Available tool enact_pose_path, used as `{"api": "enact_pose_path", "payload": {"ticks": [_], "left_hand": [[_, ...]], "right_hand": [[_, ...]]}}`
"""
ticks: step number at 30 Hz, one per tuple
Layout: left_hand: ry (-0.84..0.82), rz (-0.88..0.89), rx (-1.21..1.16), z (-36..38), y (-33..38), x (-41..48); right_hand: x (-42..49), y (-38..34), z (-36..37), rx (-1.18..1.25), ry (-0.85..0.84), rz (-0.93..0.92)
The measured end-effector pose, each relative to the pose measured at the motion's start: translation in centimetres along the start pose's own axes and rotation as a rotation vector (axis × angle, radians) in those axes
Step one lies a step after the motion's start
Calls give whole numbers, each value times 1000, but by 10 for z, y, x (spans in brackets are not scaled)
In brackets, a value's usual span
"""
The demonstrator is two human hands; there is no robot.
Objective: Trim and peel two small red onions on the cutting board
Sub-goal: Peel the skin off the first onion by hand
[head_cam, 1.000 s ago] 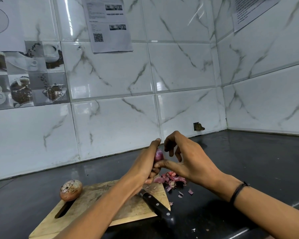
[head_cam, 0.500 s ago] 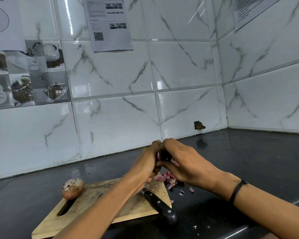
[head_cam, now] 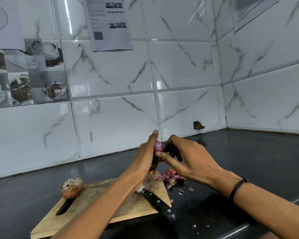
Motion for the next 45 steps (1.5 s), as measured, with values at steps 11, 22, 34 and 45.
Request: {"api": "enact_pose_path", "payload": {"ticks": [11,22,34,45], "left_hand": [[-37,70,35,-2,-4,4],[-123,-116,-196,-6,-6,-5],[-81,-186,-245,-8,-5,-5],[-93,-214,-457,-2,0,-10]], "right_hand": [[-1,6,5,42,-81,146],[0,13,0,20,15,75],[2,11,-3,125,73,72],[4,-6,-14,198,146,-102]]}}
Point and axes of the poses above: each hand's wrist, its own x-axis towards the middle knuckle, its own z-axis out of the palm, y = z × x, the point moved 2 cm from there along x, towards the middle knuckle, and after that the axes turned 14 degrees about y, right-handed, at the moved point
